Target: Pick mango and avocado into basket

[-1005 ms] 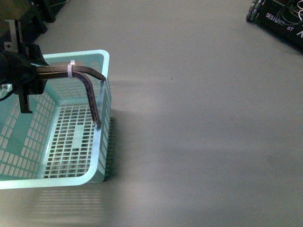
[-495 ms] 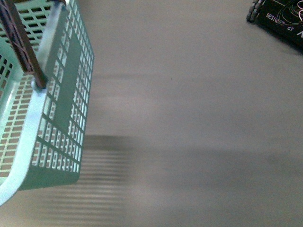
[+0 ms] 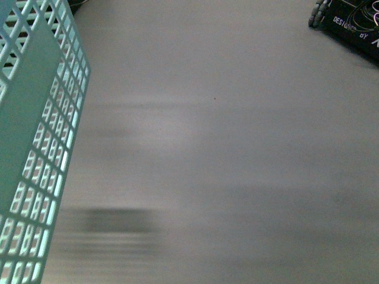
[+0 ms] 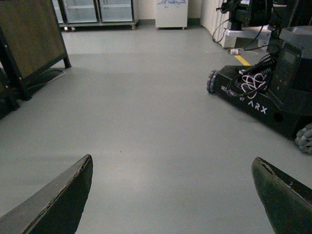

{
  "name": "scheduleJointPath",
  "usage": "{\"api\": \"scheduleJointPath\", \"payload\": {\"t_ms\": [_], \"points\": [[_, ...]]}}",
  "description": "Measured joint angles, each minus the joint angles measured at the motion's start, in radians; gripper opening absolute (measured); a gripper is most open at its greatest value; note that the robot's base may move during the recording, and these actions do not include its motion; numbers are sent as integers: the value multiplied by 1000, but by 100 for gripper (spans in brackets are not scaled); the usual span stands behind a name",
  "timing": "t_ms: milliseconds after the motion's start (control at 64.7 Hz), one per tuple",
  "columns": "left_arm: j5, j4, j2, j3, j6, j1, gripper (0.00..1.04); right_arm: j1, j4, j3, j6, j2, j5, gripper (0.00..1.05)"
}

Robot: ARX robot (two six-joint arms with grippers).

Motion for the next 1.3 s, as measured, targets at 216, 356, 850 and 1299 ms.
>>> {"api": "scheduleJointPath", "payload": {"t_ms": [216, 356, 850, 1299], "points": [[1, 0, 0, 0, -2, 0, 28, 0, 0, 0, 0, 0, 0, 96], [0, -3, 1, 0, -2, 0, 28, 0, 0, 0, 0, 0, 0, 96], [2, -3, 1, 2, -1, 0, 28, 0, 0, 0, 0, 0, 0, 96], [0, -3, 1, 4, -1, 0, 28, 0, 0, 0, 0, 0, 0, 96]]}}
